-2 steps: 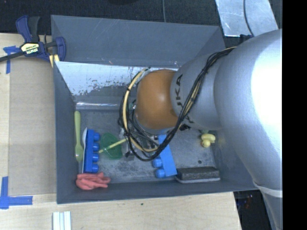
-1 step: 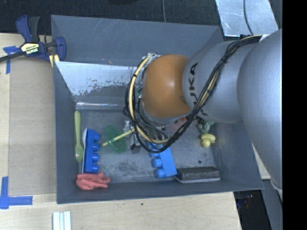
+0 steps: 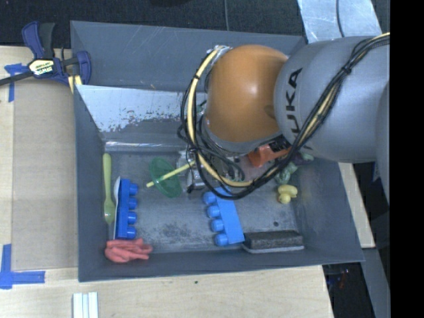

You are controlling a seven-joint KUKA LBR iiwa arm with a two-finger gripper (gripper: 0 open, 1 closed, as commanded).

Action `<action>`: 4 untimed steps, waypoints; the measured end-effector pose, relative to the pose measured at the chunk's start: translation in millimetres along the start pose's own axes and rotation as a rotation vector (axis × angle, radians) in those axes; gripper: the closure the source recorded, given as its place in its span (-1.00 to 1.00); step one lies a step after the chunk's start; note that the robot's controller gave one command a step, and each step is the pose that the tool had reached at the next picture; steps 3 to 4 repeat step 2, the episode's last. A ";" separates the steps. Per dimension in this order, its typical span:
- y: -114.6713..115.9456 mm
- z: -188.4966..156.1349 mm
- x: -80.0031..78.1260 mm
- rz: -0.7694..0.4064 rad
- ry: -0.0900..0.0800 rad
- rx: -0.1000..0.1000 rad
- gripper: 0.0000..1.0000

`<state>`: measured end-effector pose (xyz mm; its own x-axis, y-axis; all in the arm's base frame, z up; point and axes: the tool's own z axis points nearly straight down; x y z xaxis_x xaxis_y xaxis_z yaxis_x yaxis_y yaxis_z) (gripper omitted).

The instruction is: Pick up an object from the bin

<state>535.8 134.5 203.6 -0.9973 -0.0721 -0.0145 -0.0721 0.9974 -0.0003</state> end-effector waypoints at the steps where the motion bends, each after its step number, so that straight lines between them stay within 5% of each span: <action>1: -2.1 26.1 -28.1 -0.073 -0.019 -0.001 1.00; 2: 23.7 103.5 -65.5 -0.280 -0.022 0.000 1.00; 4: 23.7 103.5 -65.5 -0.280 -0.022 0.000 1.00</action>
Offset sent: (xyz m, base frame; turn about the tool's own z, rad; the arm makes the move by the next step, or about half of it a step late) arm 0.0779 0.0426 -0.1336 -0.3266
